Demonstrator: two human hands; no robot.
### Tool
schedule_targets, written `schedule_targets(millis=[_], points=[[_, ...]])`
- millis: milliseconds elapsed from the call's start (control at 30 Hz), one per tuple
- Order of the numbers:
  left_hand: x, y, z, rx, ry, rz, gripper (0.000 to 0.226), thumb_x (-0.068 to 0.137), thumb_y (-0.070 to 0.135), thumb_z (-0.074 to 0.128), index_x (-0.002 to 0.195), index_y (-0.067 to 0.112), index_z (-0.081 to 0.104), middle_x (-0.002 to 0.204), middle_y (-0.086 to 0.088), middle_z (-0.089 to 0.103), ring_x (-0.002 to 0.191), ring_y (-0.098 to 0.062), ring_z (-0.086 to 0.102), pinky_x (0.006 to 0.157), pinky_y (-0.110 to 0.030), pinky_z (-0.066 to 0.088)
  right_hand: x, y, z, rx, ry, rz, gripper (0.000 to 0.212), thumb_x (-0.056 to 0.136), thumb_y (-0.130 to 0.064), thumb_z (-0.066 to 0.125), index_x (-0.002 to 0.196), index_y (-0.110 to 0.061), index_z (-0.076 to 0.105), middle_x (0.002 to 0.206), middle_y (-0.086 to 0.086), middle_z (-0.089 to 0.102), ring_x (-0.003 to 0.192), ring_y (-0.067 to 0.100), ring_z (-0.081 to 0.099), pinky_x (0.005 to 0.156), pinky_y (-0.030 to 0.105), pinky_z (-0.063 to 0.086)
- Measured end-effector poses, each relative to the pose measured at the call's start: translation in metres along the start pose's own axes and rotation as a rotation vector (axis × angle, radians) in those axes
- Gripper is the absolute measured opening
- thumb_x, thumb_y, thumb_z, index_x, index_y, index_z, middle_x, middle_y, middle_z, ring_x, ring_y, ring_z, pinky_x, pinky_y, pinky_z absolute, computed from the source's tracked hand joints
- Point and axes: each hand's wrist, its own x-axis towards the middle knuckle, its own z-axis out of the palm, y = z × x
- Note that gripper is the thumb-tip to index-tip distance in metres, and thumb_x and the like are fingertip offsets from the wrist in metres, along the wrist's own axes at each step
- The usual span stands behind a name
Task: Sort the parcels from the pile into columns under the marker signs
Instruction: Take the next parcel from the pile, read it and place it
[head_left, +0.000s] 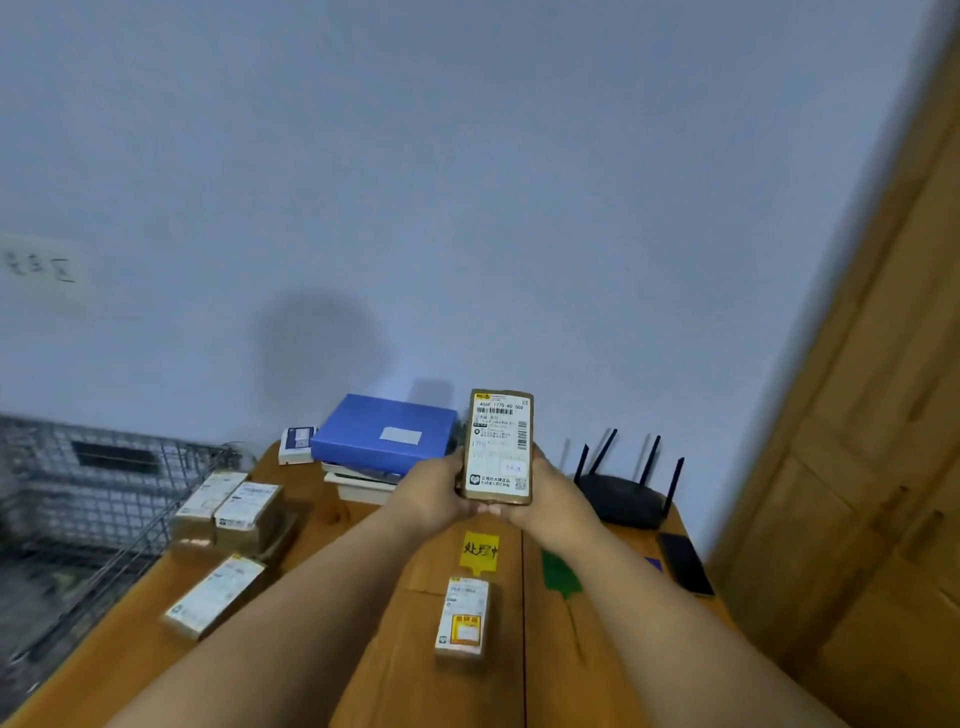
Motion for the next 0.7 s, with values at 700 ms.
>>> schedule_targets(millis=[700], points=[[-0.026,0.103,-0.055,0.049,0.309,0.356,0.076,0.084,0.026,0.072,0.147,0.031,0.03,0.132,0.007,0.06,0.117,-0.01,0.056,0.063,0.001,0.033,-0.032,-0.067,-0.113,0.023,0.287,-0.27,0.087,0.076,-0.037,0.079,0.142,-0.039,0.024,0.136,-0.012,0.056,0.115,0.009,0.059,0.084,0.028,0.055]])
